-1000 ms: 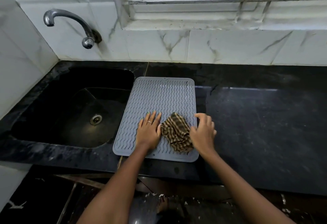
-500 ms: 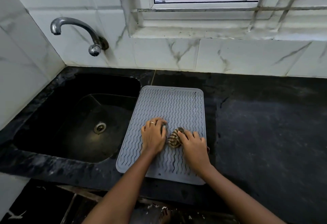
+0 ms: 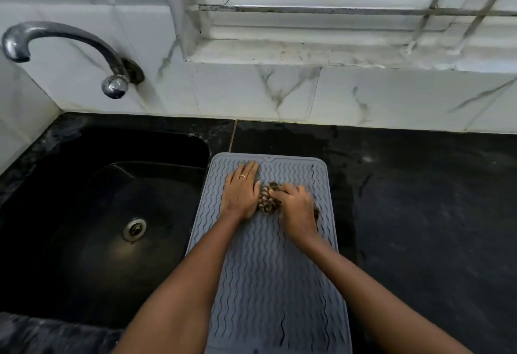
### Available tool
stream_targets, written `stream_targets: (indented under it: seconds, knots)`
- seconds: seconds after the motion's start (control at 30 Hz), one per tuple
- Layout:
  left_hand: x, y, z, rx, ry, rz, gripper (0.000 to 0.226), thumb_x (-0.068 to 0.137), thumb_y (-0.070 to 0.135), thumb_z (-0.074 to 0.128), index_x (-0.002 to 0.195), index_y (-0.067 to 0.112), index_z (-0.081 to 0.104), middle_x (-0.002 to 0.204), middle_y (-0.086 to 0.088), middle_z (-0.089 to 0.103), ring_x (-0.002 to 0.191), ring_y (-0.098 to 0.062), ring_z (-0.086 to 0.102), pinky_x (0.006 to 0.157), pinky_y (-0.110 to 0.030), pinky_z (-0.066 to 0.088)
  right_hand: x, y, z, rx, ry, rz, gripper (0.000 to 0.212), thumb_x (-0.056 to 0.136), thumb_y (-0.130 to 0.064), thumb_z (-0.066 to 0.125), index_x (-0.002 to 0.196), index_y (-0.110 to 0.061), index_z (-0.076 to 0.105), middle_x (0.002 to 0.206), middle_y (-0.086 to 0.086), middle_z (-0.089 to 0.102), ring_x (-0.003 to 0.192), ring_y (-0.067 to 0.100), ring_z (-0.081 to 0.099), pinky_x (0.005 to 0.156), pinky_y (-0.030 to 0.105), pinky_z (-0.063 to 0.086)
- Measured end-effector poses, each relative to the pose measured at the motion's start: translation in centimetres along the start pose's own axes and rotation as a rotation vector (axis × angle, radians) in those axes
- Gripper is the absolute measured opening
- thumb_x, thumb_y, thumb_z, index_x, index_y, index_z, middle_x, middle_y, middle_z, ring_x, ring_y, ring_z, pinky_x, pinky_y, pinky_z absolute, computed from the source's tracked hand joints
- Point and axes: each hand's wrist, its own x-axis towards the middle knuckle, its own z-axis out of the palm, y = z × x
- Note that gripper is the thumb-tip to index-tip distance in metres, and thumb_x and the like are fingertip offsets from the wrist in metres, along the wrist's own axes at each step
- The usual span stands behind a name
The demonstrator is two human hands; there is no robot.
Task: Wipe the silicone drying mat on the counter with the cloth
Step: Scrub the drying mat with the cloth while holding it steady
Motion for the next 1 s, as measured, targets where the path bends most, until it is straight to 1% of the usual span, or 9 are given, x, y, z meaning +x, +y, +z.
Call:
stream_targets:
  seconds: [0.13,0.27,0.43,0.5,0.57,0.67,0.77,0.93,1.0]
  knots:
    - [0.0,-0.5,0.8,-0.006,0.018,0.007,0.054,0.101,0.030,0.028,0.153,0.020,0.020,0.160,0.000,0.023,0.149,-0.016,0.013,0.122,-0.036,0.006,4.1,0.5,0.6,0.065,0.069,0.079,0.028,0.091,-0.010,0.052,0.112,-0.020,0.067,0.110,0.002,0.063,0.099,0.026,0.049,0.083,0.035,0.038]
    - [0.0,-0.4,0.7,0.000,0.020,0.007,0.055,0.101,0.033,0.026,0.153,0.019,0.016,0.161,-0.001,0.020,0.150,-0.016,0.010,0.122,-0.036,0.005,9.6,0.5,0.2,0.028,0.052,0.175,0.031,0.090,-0.001,0.051,0.107,-0.019,0.070,0.107,0.006,0.062,0.099,0.028,0.048,0.088,0.041,0.040]
    - [0.1,-0.3,0.5,0.024,-0.003,0.006,0.056,0.101,0.035,0.021,0.154,0.021,0.010,0.162,0.001,0.013,0.150,-0.015,0.005,0.123,-0.037,0.003,11.0,0.8,0.2,0.017,0.040,0.172,0.029,0.088,0.001,0.053,0.104,-0.016,0.070,0.106,0.007,0.061,0.101,0.028,0.049,0.088,0.043,0.041]
    - [-0.1,-0.1,0.4,0.032,-0.016,0.009,0.056,0.102,0.035,0.021,0.154,0.021,0.009,0.163,0.000,0.012,0.150,-0.015,0.004,0.123,-0.037,0.002,11.7,0.9,-0.5,0.099,0.044,0.221,0.030,0.084,0.001,0.058,0.108,-0.014,0.067,0.108,0.009,0.061,0.104,0.030,0.051,0.091,0.045,0.042]
    - [-0.2,-0.1,0.4,0.026,-0.014,0.005,0.055,0.102,0.034,0.021,0.154,0.022,0.009,0.163,0.001,0.012,0.150,-0.015,0.004,0.123,-0.036,0.001,11.7,1.0,-1.1,0.113,0.104,0.202,0.043,0.083,0.000,0.059,0.123,-0.015,0.059,0.117,0.010,0.058,0.108,0.030,0.049,0.092,0.043,0.040]
    - [-0.1,-0.1,0.3,0.024,-0.014,0.013,0.055,0.102,0.033,0.022,0.154,0.021,0.010,0.162,0.001,0.014,0.150,-0.015,0.006,0.123,-0.037,0.003,9.7,1.1,-1.0,-0.032,0.007,0.093,0.056,0.086,-0.002,0.055,0.138,-0.019,0.043,0.132,0.010,0.051,0.115,0.032,0.046,0.096,0.046,0.039]
    - [-0.1,-0.3,0.5,0.028,-0.021,0.018,0.055,0.102,0.032,0.023,0.154,0.021,0.011,0.162,0.001,0.014,0.150,-0.016,0.005,0.123,-0.038,0.004,6.1,0.0,-0.5,-0.217,-0.144,0.038,0.052,0.087,-0.006,0.053,0.136,-0.021,0.045,0.136,0.008,0.048,0.120,0.034,0.043,0.101,0.055,0.035]
    - [0.0,-0.6,0.6,0.032,-0.028,0.036,0.055,0.102,0.032,0.022,0.154,0.021,0.009,0.163,0.001,0.012,0.151,-0.017,0.004,0.122,-0.037,0.002,-4.2,-2.3,-1.4,-0.189,-0.165,-0.019,0.047,0.085,-0.010,0.058,0.128,-0.027,0.051,0.131,0.002,0.051,0.114,0.026,0.046,0.097,0.053,0.037]
    - [0.0,-0.5,0.5,0.031,-0.026,0.033,0.055,0.102,0.033,0.022,0.154,0.021,0.009,0.163,0.000,0.012,0.151,-0.017,0.004,0.122,-0.037,0.001,-7.9,-3.6,-2.1,-0.173,-0.248,-0.027,0.049,0.081,-0.013,0.066,0.126,-0.027,0.052,0.131,0.001,0.051,0.114,0.026,0.047,0.096,0.051,0.037]
